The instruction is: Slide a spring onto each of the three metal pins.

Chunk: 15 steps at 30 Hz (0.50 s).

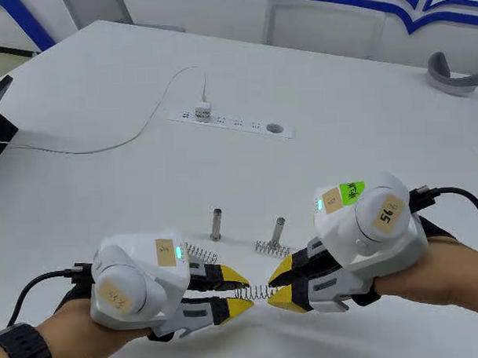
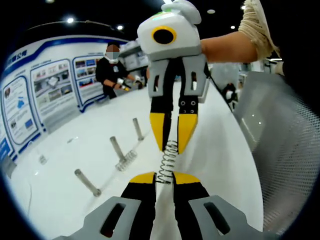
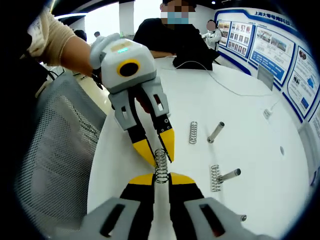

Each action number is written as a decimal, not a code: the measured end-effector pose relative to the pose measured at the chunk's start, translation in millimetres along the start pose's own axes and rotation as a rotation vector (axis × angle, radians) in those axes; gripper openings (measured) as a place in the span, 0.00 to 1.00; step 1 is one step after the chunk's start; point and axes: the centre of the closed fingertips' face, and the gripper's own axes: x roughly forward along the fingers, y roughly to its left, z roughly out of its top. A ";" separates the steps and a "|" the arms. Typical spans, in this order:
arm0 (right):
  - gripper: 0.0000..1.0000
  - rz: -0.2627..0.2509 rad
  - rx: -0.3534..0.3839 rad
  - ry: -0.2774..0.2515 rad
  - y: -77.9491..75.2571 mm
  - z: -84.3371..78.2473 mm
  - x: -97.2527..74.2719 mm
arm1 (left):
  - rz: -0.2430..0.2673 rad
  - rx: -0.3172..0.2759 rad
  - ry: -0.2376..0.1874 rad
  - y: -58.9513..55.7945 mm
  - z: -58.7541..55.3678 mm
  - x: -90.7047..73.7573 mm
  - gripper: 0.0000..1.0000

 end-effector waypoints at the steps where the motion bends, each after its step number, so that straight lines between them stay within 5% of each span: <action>1: 0.12 0.001 0.001 -0.005 0.3 2.1 -1.0 | -0.002 0.002 0.001 -0.3 -0.5 0.3 0.12; 15: 0.12 -0.008 -0.016 -0.042 0.8 28.5 -3.0 | -0.002 -0.008 -0.006 -1.0 0.9 2.4 0.11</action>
